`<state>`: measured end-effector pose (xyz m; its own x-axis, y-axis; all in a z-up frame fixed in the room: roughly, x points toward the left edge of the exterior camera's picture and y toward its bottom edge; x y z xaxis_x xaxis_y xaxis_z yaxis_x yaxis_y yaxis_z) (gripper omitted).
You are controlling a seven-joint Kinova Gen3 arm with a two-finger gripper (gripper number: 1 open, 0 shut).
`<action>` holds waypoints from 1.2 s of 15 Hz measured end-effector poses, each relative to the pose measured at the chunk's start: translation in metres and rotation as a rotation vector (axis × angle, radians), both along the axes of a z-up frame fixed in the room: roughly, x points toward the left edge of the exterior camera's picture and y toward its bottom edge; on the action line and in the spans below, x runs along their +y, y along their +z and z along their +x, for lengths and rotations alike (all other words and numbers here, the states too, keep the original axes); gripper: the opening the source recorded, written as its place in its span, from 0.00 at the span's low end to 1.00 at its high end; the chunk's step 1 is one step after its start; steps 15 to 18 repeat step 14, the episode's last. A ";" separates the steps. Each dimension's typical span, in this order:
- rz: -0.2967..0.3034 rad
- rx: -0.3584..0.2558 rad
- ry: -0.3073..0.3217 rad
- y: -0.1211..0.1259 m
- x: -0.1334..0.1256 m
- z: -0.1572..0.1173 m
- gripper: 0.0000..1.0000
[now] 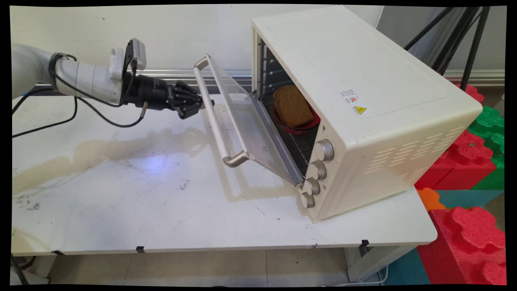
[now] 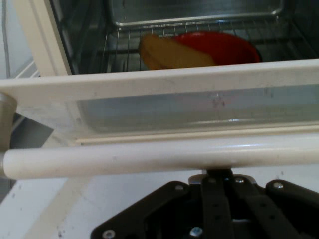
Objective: Close the oven
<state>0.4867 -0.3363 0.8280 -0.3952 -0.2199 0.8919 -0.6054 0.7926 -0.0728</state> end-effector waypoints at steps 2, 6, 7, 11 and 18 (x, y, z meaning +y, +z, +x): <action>-0.009 0.011 0.003 0.005 -0.006 -0.006 0.00; -0.020 0.024 0.005 0.011 -0.014 -0.017 0.00; -0.022 0.024 0.005 0.012 -0.016 -0.018 0.00; -0.035 0.020 0.003 0.016 -0.020 -0.023 0.00; -0.044 0.010 -0.001 0.018 -0.021 -0.023 0.00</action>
